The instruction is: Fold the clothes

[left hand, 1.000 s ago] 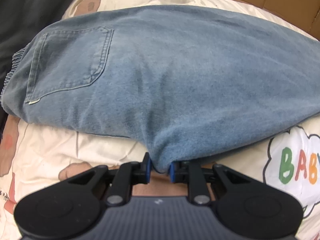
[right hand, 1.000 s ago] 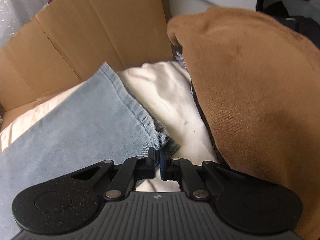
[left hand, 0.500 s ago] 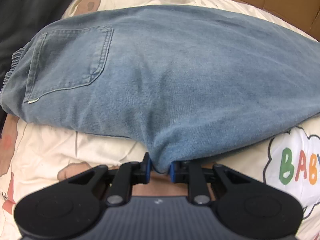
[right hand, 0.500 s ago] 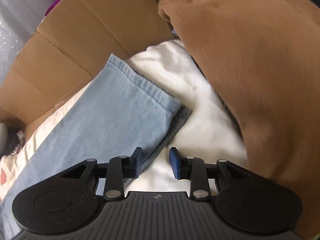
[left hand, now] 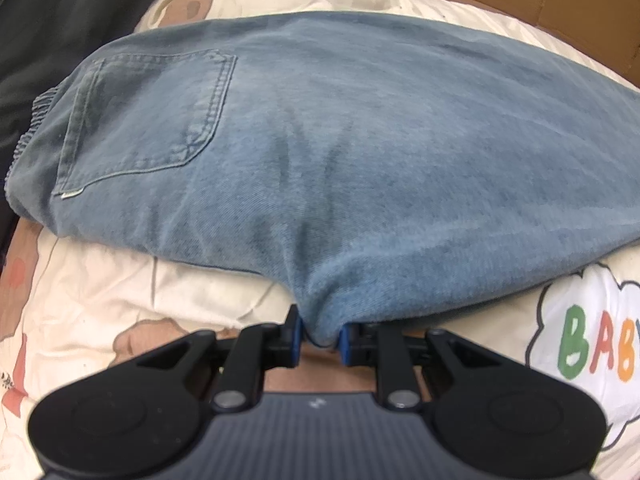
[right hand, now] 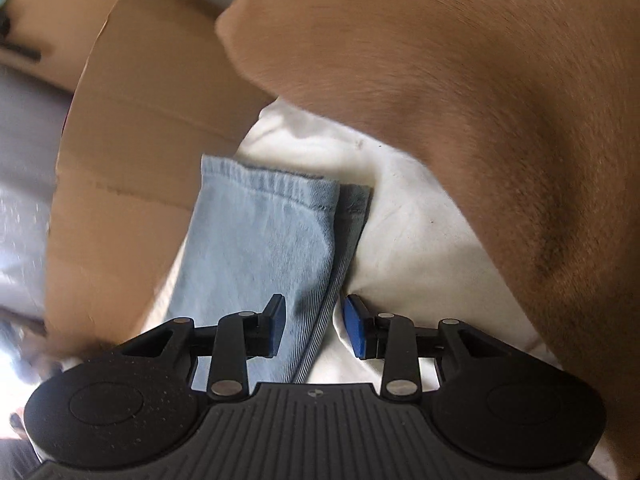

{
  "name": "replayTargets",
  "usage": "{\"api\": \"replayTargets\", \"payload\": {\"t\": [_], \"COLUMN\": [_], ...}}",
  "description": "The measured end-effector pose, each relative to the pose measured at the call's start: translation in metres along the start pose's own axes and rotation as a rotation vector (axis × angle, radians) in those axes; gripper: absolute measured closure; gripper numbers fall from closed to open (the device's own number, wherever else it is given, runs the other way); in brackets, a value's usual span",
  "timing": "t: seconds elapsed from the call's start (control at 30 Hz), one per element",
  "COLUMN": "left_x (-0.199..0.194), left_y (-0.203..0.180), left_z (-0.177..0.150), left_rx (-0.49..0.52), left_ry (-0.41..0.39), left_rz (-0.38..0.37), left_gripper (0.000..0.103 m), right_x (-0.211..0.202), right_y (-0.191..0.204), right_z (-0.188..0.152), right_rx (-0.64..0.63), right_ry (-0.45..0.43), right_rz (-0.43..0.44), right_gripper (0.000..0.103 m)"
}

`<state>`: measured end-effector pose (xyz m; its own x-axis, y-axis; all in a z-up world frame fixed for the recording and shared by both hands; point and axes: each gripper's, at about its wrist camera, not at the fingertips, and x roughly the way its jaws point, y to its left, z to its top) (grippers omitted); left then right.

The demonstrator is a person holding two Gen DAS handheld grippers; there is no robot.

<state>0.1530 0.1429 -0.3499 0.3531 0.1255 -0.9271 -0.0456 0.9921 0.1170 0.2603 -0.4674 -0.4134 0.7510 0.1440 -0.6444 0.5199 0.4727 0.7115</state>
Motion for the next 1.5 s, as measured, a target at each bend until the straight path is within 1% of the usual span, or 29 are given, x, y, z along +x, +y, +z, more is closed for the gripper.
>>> {"api": "replayTargets", "payload": {"t": [0.23,0.27,0.3,0.33,0.37,0.43,0.47,0.5,0.53,0.63,0.7,0.9,1.03,1.1,1.13,1.17,1.27,1.33,1.4,1.5], "left_x": [-0.001,-0.001,-0.001,-0.001,-0.001,-0.001,-0.001,-0.001,-0.001,0.0,0.0,-0.001,-0.001,-0.002,-0.002,-0.002,-0.003,-0.004,-0.005,-0.006], "left_y": [0.0,0.001,0.001,0.001,0.001,0.0,0.0,0.0,-0.001,-0.001,-0.002,-0.002,-0.002,-0.002,-0.002,-0.001,-0.001,0.0,0.0,0.001], "left_z": [0.001,0.001,0.001,0.001,0.0,0.0,0.0,0.0,-0.001,-0.002,-0.002,-0.006,-0.009,-0.009,-0.01,-0.01,-0.014,-0.016,-0.018,-0.022], "left_rx": [-0.012,-0.012,-0.012,-0.011,-0.01,-0.009,-0.007,-0.005,-0.004,-0.001,-0.002,-0.002,0.002,0.003,0.003,0.002,-0.001,-0.002,0.0,-0.004], "left_ry": [0.014,0.016,0.019,0.021,0.022,0.026,0.027,0.028,0.028,0.026,0.025,0.023,0.022,0.021,0.021,0.021,0.021,0.023,0.025,0.031], "left_rz": [0.002,0.002,0.002,0.002,0.003,0.004,0.005,0.006,0.006,0.008,0.011,0.012,0.012,0.011,0.011,0.011,0.011,0.01,0.011,0.009], "left_gripper": [0.084,0.084,0.084,0.084,0.084,0.083,0.083,0.083,0.083,0.083,0.083,0.083,0.083,0.083,0.083,0.083,0.083,0.083,0.084,0.086], "right_x": [0.012,0.012,0.012,0.012,0.013,0.01,0.013,0.015,0.018,0.026,0.032,0.041,0.051,0.054,0.054,0.054,0.053,0.048,0.042,0.041], "right_y": [-0.018,-0.019,-0.02,-0.02,-0.021,-0.023,-0.023,-0.023,-0.023,-0.02,-0.017,-0.012,-0.01,-0.009,-0.009,-0.008,-0.006,-0.005,0.005,0.011], "right_z": [0.001,0.001,0.001,0.0,0.0,-0.001,-0.001,-0.001,-0.002,-0.003,-0.002,0.009,0.011,0.011,0.012,0.012,0.014,0.014,0.016,0.017], "right_rx": [0.133,0.153,0.173,0.192,0.212,0.233,0.227,0.222,0.217,0.19,0.179,0.191,0.185,0.187,0.184,0.181,0.18,0.235,0.202,0.206], "right_ry": [-0.053,-0.057,-0.061,-0.065,-0.069,-0.076,-0.069,-0.061,-0.054,-0.043,-0.042,-0.083,-0.083,-0.084,-0.083,-0.081,-0.076,-0.077,-0.087,-0.09], "right_rz": [0.061,0.075,0.089,0.103,0.118,0.152,0.154,0.156,0.158,0.153,0.15,0.168,0.147,0.137,0.135,0.133,0.134,0.196,0.195,0.193], "right_gripper": [0.068,0.075,0.077,0.084,0.086,0.086,0.086,0.084,0.081,0.078,0.078,0.078,0.078,0.083,0.094,0.096,0.097,0.097,0.097,0.097]}}
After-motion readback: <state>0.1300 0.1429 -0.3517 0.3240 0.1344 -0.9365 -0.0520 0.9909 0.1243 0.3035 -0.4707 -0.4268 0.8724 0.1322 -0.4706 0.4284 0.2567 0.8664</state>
